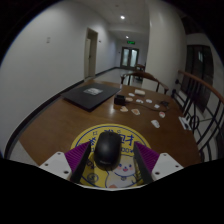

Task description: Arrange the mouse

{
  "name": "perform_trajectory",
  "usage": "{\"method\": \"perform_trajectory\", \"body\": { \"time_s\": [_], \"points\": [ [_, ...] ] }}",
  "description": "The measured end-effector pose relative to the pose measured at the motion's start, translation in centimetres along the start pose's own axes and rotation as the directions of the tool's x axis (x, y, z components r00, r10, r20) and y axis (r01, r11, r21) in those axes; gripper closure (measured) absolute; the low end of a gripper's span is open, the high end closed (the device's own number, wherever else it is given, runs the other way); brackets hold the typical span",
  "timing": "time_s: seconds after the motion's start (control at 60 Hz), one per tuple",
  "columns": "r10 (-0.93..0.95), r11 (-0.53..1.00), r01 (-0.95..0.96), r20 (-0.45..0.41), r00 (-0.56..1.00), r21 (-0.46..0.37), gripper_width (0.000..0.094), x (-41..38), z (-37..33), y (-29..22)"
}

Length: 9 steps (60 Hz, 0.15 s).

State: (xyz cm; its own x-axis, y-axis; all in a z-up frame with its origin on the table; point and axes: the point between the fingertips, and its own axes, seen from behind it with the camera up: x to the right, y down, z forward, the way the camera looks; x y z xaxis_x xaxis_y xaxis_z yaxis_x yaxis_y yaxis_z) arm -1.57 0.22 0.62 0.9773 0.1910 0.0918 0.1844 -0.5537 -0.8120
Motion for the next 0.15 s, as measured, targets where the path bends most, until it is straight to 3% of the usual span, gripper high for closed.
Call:
{"method": "perform_trajectory", "body": {
  "time_s": [0.15],
  "points": [
    [0.028, 0.999, -0.03, 0.063, 0.998, 0.033, 0.0085, 1.0, -5.7, 0.3]
  ]
}}
